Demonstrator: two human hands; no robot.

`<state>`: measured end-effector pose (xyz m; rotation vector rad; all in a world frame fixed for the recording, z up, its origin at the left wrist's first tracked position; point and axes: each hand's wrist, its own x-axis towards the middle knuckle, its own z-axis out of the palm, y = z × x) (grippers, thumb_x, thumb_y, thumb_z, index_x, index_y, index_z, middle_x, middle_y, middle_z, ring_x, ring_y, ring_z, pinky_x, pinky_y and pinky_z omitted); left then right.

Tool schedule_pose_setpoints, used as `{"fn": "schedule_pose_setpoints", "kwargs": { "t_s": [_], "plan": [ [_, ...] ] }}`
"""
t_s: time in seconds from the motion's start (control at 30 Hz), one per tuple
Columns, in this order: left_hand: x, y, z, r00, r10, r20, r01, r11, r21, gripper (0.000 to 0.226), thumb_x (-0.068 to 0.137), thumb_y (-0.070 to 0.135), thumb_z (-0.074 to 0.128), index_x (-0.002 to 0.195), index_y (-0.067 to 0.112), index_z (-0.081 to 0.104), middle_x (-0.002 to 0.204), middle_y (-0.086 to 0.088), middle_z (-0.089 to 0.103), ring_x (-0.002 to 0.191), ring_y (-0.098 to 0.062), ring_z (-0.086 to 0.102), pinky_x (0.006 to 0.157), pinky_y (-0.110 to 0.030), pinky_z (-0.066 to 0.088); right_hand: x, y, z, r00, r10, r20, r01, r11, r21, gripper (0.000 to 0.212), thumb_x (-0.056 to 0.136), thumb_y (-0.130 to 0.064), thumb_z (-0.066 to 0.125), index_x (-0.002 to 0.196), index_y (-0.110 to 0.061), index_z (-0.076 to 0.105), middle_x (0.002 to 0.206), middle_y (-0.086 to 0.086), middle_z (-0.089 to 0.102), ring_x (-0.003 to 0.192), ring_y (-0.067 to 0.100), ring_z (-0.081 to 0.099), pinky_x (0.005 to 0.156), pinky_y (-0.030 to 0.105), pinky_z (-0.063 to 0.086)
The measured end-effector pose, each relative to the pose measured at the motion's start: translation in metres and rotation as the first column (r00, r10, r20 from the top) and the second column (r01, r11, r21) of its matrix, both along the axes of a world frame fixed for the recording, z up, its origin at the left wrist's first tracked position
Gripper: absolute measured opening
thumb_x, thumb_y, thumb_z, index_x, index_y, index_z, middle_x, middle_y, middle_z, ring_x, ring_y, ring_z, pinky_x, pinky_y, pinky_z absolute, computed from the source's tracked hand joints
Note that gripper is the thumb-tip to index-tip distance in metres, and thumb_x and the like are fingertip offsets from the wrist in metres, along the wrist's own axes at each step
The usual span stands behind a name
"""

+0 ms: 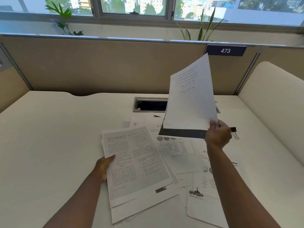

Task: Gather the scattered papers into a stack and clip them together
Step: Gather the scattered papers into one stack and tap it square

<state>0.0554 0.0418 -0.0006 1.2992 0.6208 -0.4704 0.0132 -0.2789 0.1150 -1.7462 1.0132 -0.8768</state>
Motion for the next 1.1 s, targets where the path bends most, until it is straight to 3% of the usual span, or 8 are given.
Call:
{"fn": "schedule_pose_setpoints", "kwargs": {
  "t_s": [0.13, 0.33, 0.5, 0.77, 0.87, 0.97, 1.03, 1.1],
  "plan": [
    [0.001, -0.001, -0.002, 1.000, 0.001, 0.005, -0.001, 1.000, 0.006, 0.041, 0.093, 0.007, 0.051, 0.132, -0.002, 0.047, 0.135, -0.027, 0.051, 0.074, -0.029, 0.057, 0.070, -0.041, 0.048, 0.004, 0.004, -0.015, 0.989, 0.123, -0.087, -0.119, 0.991, 0.057, 0.028, 0.090, -0.018, 0.057, 0.107, 0.002, 0.066, 0.111, 0.020, 0.068, 0.095, 0.032, 0.062, 0.081, 0.033, 0.047],
    [0.002, 0.001, -0.001, 0.999, 0.028, -0.028, -0.029, 1.000, -0.005, 0.050, 0.093, 0.032, 0.052, 0.132, 0.001, 0.051, 0.133, -0.023, 0.055, 0.094, -0.034, 0.059, 0.088, -0.044, 0.047, 0.003, 0.026, -0.063, 0.886, 0.394, -0.245, -0.327, 0.904, 0.275, 0.028, 0.084, -0.016, 0.064, 0.105, 0.002, 0.068, 0.090, 0.015, 0.066, 0.084, 0.027, 0.060, 0.086, 0.048, 0.053],
    [0.005, 0.000, -0.002, 1.000, 0.016, -0.012, -0.016, 1.000, -0.001, 0.062, 0.087, 0.049, 0.053, 0.127, 0.001, 0.054, 0.109, -0.017, 0.062, 0.088, -0.031, 0.060, 0.090, -0.040, 0.046, -0.007, 0.057, -0.097, 0.736, 0.584, -0.341, -0.462, 0.803, 0.377, 0.023, 0.084, -0.016, 0.064, 0.099, 0.001, 0.070, 0.083, 0.009, 0.061, 0.081, 0.023, 0.056, 0.075, 0.034, 0.047],
    [0.003, -0.001, -0.006, 0.999, 0.015, 0.043, -0.021, 0.990, 0.140, 0.053, 0.080, 0.014, 0.070, 0.127, -0.003, 0.053, 0.131, -0.025, 0.056, 0.111, -0.037, 0.058, 0.100, -0.051, 0.044, -0.020, 0.096, -0.107, 0.461, 0.708, -0.536, -0.662, 0.676, 0.324, 0.012, 0.084, -0.022, 0.063, 0.079, -0.011, 0.063, 0.081, 0.005, 0.058, 0.082, 0.020, 0.053, 0.069, 0.023, 0.037],
    [0.002, -0.001, -0.006, 0.999, 0.010, 0.038, -0.016, 0.989, 0.146, 0.049, 0.082, 0.003, 0.067, 0.127, -0.006, 0.052, 0.131, -0.028, 0.054, 0.116, -0.042, 0.055, 0.100, -0.053, 0.043, -0.018, 0.091, -0.102, 0.378, 0.744, -0.551, -0.665, 0.632, 0.398, 0.039, 0.084, -0.032, 0.064, 0.055, -0.016, 0.043, 0.062, -0.003, 0.047, 0.070, 0.017, 0.049, 0.062, 0.024, 0.035],
    [0.003, 0.000, -0.008, 0.999, 0.002, 0.039, -0.008, 0.989, 0.145, 0.048, 0.081, 0.000, 0.066, 0.127, -0.007, 0.052, 0.131, -0.028, 0.054, 0.114, -0.041, 0.056, 0.100, -0.054, 0.043, -0.016, 0.077, -0.096, 0.513, 0.646, -0.565, -0.610, 0.738, 0.289, 0.049, 0.088, -0.044, 0.054, 0.053, -0.010, 0.052, 0.062, 0.003, 0.058, 0.063, 0.018, 0.054, 0.063, 0.029, 0.039],
    [0.003, 0.001, -0.010, 0.999, -0.008, 0.042, 0.002, 0.989, 0.145, 0.049, 0.080, -0.001, 0.067, 0.127, -0.007, 0.052, 0.130, -0.028, 0.055, 0.117, -0.042, 0.055, 0.101, -0.056, 0.042, -0.016, 0.064, -0.098, 0.633, 0.473, -0.613, -0.531, 0.841, 0.102, 0.038, 0.091, -0.038, 0.051, 0.086, -0.005, 0.069, 0.095, 0.011, 0.071, 0.092, 0.026, 0.064, 0.080, 0.031, 0.046],
    [0.004, 0.002, -0.011, 0.999, -0.021, 0.038, 0.015, 0.989, 0.144, 0.050, 0.078, -0.002, 0.068, 0.126, -0.007, 0.053, 0.129, -0.030, 0.055, 0.116, -0.043, 0.056, 0.100, -0.058, 0.042, -0.018, 0.056, -0.101, 0.609, 0.400, -0.685, -0.517, 0.855, 0.039, 0.037, 0.090, -0.032, 0.053, 0.110, -0.003, 0.064, 0.117, 0.013, 0.065, 0.112, 0.029, 0.058, 0.092, 0.031, 0.044]
  ]
}}
